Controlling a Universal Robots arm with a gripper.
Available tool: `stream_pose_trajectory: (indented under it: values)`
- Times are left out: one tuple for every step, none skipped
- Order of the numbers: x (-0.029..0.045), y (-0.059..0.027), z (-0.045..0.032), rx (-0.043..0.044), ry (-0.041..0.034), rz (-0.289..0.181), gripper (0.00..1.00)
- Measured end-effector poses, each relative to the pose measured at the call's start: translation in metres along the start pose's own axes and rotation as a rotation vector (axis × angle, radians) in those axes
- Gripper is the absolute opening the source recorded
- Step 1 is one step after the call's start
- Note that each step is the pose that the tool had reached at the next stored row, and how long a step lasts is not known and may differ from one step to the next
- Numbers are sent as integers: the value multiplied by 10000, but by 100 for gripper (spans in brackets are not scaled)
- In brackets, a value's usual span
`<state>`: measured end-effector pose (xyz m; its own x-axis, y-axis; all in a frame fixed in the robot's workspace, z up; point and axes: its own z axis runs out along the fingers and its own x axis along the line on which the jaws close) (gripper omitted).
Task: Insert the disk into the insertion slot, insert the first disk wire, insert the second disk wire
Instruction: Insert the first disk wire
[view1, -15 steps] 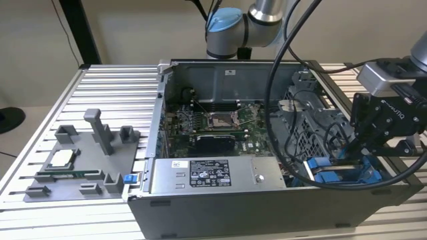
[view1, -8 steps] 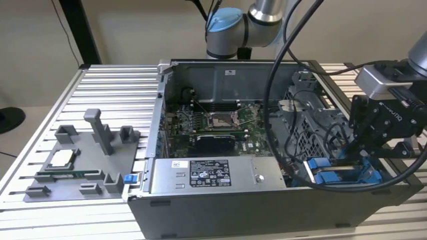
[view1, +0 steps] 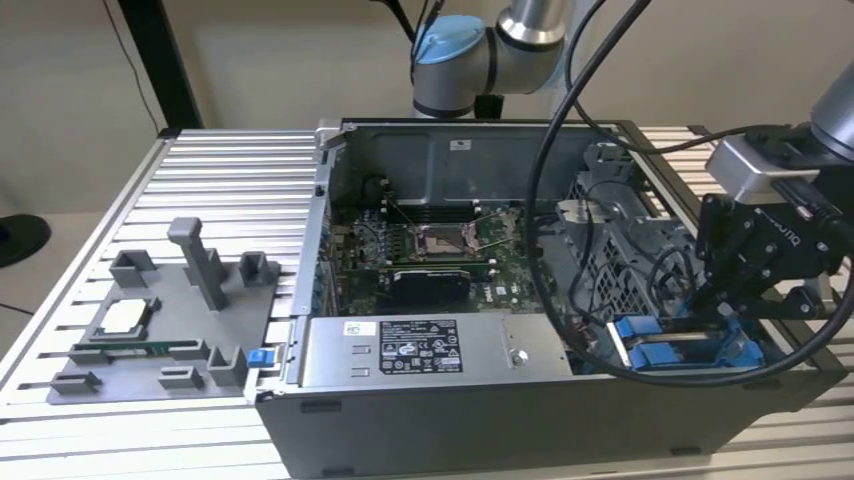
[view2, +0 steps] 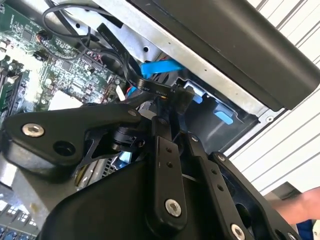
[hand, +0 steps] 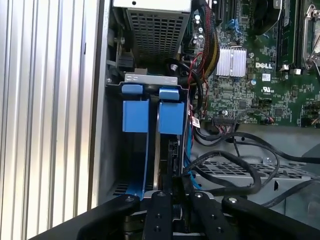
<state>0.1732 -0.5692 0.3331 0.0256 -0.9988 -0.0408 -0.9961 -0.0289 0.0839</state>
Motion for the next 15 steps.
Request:
stream_pose_trajectory:
  values:
    - [0, -1, 8, 0, -19, -1, 0]
    - [1, -1, 8, 0, -16, 0, 100]
    - [0, 0, 8, -1, -16, -1, 100]
    - [0, 0, 4, 0, -8, 0, 100]
    - [0, 0, 1, 0, -3, 0, 100]
    - [0, 0, -2, 0, -2, 0, 100]
    - [0, 1, -9, 0, -3, 1, 100]
    - [-1, 2, -22, 0, -3, 1, 100]
    - [-1, 4, -39, 0, -6, 1, 100]
    - [-2, 5, -57, 0, -6, 0, 100]
    - [-3, 7, -77, 0, -2, 0, 100]
    - [-5, 10, -124, 0, -3, -1, 100]
    - [-7, 12, -151, 0, -2, -1, 100]
    - [-7, 14, -178, -1, -4, -1, 100]
    - [-9, 17, -205, -1, -3, -1, 100]
